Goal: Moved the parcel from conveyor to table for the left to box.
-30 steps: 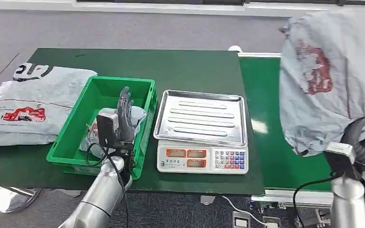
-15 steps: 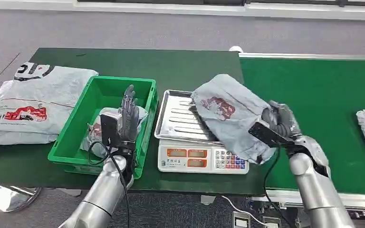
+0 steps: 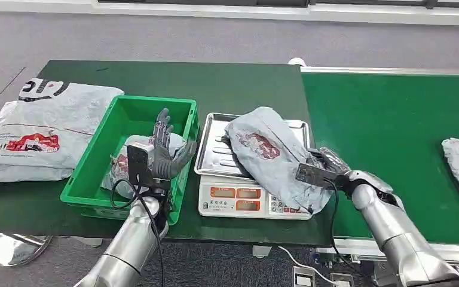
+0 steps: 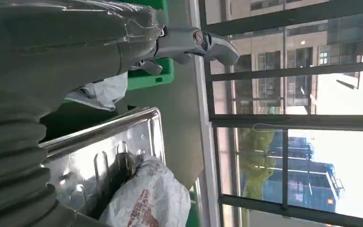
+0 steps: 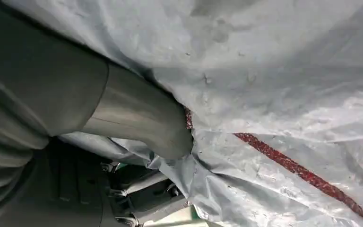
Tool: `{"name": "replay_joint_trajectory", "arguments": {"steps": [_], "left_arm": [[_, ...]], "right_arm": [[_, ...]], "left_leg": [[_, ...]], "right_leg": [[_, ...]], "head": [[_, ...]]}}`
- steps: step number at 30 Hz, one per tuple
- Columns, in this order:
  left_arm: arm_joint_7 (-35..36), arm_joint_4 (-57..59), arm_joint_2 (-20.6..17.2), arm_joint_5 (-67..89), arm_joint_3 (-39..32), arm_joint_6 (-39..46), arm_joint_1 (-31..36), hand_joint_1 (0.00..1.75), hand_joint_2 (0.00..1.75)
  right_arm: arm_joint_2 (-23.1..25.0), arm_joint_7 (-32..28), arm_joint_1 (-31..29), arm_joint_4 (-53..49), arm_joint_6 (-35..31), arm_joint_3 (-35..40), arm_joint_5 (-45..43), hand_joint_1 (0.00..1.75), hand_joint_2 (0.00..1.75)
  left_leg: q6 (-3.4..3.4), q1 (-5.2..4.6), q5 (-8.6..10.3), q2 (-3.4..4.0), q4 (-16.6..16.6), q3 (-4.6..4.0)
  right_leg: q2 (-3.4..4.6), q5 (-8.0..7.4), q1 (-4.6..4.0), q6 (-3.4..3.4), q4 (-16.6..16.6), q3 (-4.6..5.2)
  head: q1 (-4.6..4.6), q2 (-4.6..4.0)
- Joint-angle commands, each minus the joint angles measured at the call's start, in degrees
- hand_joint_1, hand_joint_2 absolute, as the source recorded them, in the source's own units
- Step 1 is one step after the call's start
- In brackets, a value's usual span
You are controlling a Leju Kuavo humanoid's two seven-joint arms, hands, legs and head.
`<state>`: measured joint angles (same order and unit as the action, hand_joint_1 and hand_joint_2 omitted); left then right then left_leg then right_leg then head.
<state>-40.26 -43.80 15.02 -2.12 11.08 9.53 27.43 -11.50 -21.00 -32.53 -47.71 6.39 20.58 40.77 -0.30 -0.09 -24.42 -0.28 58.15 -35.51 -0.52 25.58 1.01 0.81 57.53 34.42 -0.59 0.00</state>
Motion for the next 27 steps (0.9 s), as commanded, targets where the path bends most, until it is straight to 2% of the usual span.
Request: {"name": "replay_joint_trajectory", "arguments": {"steps": [1,6,9,10,11,15,19,27], "left_arm": [[0.3,2.0,-1.6,-1.1,4.5,0.5,0.9,0.00,1.75],[0.3,1.3,-2.0,-1.4,4.2,0.4,0.7,0.00,1.75],[0.3,1.3,-2.0,-1.4,4.2,0.4,0.7,0.00,1.75],[0.3,1.3,-2.0,-1.4,4.2,0.4,0.7,0.00,1.75],[0.3,1.3,-2.0,-1.4,4.2,0.4,0.7,0.00,1.75],[0.3,1.4,-2.2,-1.6,4.0,0.3,0.9,0.00,1.75],[0.3,1.3,-2.2,-1.4,3.7,0.4,0.8,0.00,1.75],[0.3,1.9,-2.2,-1.3,3.4,0.4,1.3,0.00,1.75]], "right_arm": [[2.3,-4.8,1.7,-0.7,-11.1,7.7,-9.6,0.00,1.75],[4.0,-9.8,3.2,-4.8,-22.2,6.0,-13.6,0.00,1.75],[4.0,-9.8,3.2,-4.8,-22.2,6.0,-13.6,0.00,1.75],[4.0,-9.8,3.2,-4.8,-22.2,6.0,-13.6,0.00,1.75],[4.0,-9.8,3.2,-4.8,-22.2,6.0,-13.6,0.00,1.75],[4.9,-11.5,4.4,-7.1,-26.7,4.5,-16.2,0.00,1.75],[4.8,-10.3,4.8,-8.7,-29.4,3.6,-17.3,0.00,1.75],[5.0,-10.2,3.8,-6.8,-30.0,3.2,-19.7,0.00,1.75]], "left_leg": [[-0.07,0.08,-0.06,0.24,-0.1,0.25],[-0.07,0.02,-0.07,0.39,0.0,0.11],[-0.10,0.05,-0.08,0.42,-0.1,0.10],[-0.15,0.12,-0.13,0.49,-0.2,0.35],[-0.11,0.08,-0.10,0.43,-0.1,0.18],[-0.12,0.16,-0.10,0.50,-0.2,0.32],[-0.14,0.13,-0.10,0.51,-0.1,0.16],[-0.12,0.09,-0.07,0.44,-0.1,0.13]], "right_leg": [[0.28,-0.04,-0.09,-0.10,-0.2,-0.18],[0.44,-0.05,-0.04,-0.08,0.0,0.08],[0.48,-0.06,-0.10,-0.11,0.0,0.10],[0.56,-0.04,-0.17,-0.17,-0.2,-0.15],[0.51,-0.03,-0.13,-0.14,-0.1,0.02],[0.59,-0.08,-0.18,-0.16,-0.2,-0.11],[0.57,-0.05,-0.14,-0.15,-0.1,0.06],[0.51,-0.04,-0.09,-0.13,0.0,0.09]], "head": [[0.00,0.00],[0.00,0.00],[0.00,0.00],[0.00,0.00],[0.00,0.00],[0.00,0.00],[0.00,0.00],[0.00,0.00]]}}
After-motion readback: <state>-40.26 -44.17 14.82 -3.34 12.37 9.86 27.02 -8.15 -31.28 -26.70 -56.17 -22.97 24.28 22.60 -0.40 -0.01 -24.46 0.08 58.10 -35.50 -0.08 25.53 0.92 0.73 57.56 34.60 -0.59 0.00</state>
